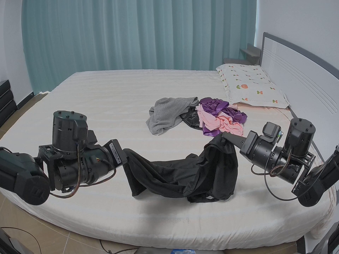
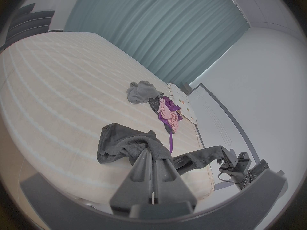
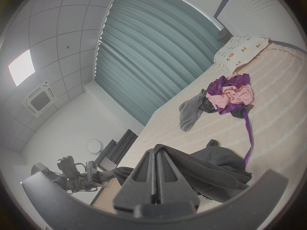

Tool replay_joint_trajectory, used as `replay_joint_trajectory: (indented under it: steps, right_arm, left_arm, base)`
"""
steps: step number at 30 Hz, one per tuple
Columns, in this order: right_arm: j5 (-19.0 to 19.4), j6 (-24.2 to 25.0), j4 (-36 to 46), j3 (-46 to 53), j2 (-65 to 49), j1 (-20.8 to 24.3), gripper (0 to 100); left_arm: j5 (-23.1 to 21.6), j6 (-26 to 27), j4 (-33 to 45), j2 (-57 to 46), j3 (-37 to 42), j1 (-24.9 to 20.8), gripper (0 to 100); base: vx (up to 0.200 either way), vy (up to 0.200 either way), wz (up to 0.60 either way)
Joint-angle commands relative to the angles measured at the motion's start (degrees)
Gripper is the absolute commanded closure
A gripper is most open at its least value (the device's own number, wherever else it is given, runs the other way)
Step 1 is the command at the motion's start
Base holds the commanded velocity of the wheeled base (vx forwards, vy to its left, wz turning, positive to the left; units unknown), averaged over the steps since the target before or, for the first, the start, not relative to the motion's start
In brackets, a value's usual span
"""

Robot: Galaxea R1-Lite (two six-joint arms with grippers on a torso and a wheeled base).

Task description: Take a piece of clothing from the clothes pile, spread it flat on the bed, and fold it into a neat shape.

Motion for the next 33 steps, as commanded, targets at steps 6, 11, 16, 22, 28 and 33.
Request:
replay_joint_trajectory:
  steps: [6, 11, 16, 22, 28, 33]
  right_arm:
    - [-0.1, 0.2, -0.5, 1.9, 1.1, -0.2, 100]
    - [0.0, 0.2, -0.4, 2.4, 1.2, -0.8, 100]
    - [-0.1, 0.2, -0.6, 2.3, 0.9, -1.1, 100]
    - [0.1, 0.0, -1.1, 1.7, 1.7, -1.4, 100]
    - [0.1, 0.1, -1.1, 2.3, 1.2, -1.2, 100]
    - [-0.1, 0.0, -1.1, 2.3, 1.0, -1.6, 100]
  left_arm:
    - [0.0, -0.6, -4.4, 0.8, 7.7, -0.8, 100]
    - [-0.1, -5.1, -5.4, 0.5, 8.2, -0.9, 100]
    - [-0.1, -5.3, -6.2, 0.8, 10.8, 0.8, 100]
    - [0.0, -5.3, -9.2, 0.9, 10.7, 4.0, 100]
    - [0.0, -5.3, -11.2, 1.0, 11.8, 3.5, 100]
    - [-0.2, -5.8, -11.1, -0.3, 11.9, 3.8, 100]
  base:
    - [0.000, 0.000, 0.00]
    - [-0.120, 0.000, 0.00]
    - [-0.120, 0.000, 0.00]
    - [0.000, 0.000, 0.00]
    - [0.000, 0.000, 0.00]
    - [0.000, 0.000, 0.00]
